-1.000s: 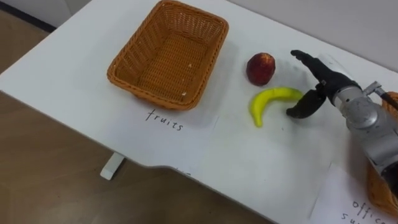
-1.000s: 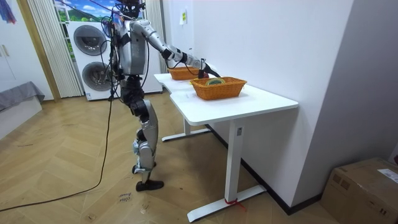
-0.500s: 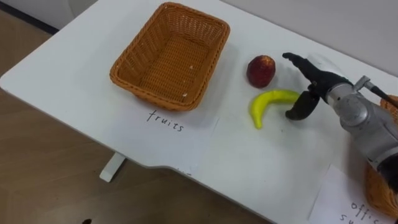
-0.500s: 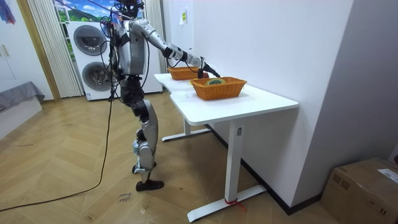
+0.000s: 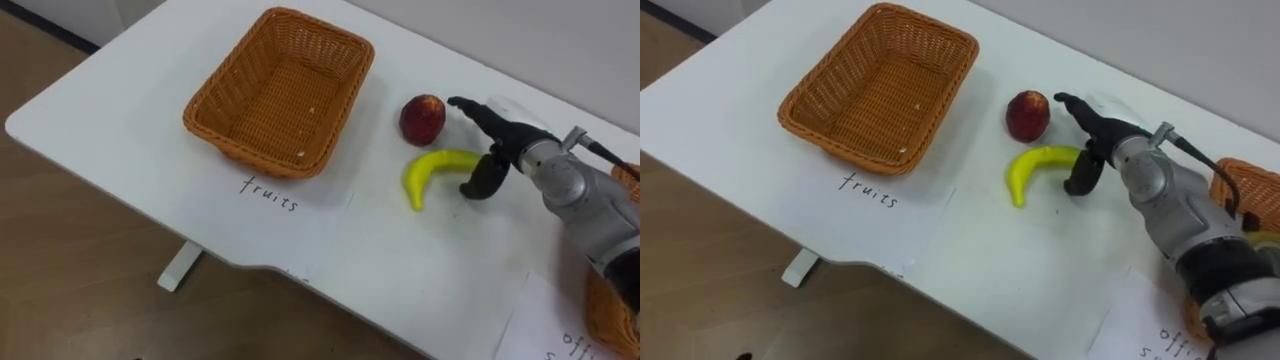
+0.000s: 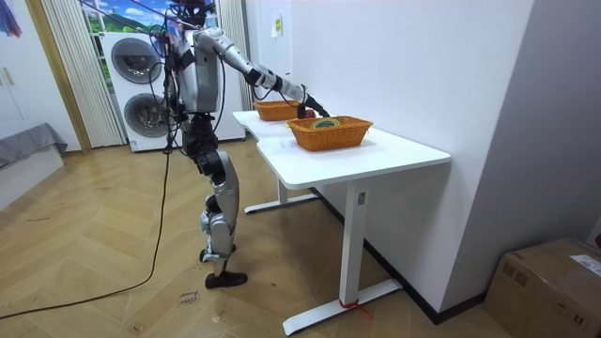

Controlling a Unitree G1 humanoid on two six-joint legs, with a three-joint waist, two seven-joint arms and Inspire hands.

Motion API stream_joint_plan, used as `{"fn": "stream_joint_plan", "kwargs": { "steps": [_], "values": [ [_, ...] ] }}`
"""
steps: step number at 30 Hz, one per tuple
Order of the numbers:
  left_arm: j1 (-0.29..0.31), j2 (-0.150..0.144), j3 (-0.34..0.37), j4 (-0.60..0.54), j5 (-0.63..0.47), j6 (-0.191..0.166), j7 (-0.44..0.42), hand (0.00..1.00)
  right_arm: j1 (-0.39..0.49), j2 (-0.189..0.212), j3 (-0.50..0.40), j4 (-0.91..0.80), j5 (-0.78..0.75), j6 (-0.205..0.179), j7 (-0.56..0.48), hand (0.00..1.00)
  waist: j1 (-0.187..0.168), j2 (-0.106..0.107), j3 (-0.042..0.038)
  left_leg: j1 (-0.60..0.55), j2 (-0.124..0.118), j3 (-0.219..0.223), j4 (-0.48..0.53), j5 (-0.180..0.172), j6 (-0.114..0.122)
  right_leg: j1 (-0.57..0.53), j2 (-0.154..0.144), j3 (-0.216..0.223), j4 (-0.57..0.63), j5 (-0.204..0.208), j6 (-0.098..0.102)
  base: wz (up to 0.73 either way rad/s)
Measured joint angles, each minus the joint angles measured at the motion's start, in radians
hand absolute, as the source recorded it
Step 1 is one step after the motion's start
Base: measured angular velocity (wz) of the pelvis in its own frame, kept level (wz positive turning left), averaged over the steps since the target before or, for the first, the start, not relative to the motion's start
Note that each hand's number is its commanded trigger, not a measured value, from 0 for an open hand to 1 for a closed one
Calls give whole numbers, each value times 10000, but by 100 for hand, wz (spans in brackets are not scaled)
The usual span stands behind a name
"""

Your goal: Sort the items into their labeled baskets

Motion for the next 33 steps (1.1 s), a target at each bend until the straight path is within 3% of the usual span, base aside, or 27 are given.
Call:
{"fn": "stream_joint_plan", "kwargs": {
  "steps": [11, 22, 25, 33],
  "values": [
    [-108, 29, -22, 420, 42, 17, -11, 0, 40, -1, 26, 83, -139, 116, 496, 0, 106, 1, 59, 57, 22, -9, 55, -6, -8, 86, 42, 20, -19, 15, -24, -1],
    [-86, 209, -68, 421, 36, 62, -9, 0, -2, -89, 147, 527, -138, 222, 1641, 0, 248, -38, 37, 61, 37, -40, 56, 22, -48, 77, 42, 16, 67, 22, -41, 0],
    [-114, 304, -71, 414, 33, 62, -9, 0, -2, -87, 358, 619, -139, 272, 1732, 0, 251, -89, 3, 81, 48, -39, 58, 31, -58, 78, 50, 13, 66, 29, -52, 0],
    [-130, 339, -78, 414, 27, 61, -11, 0, -1, -84, 396, 659, -148, 431, 1842, 0, 329, -168, 3, 80, 47, -41, 78, 34, -59, 88, 51, 6, 72, 35, -63, 0]
  ]
}}
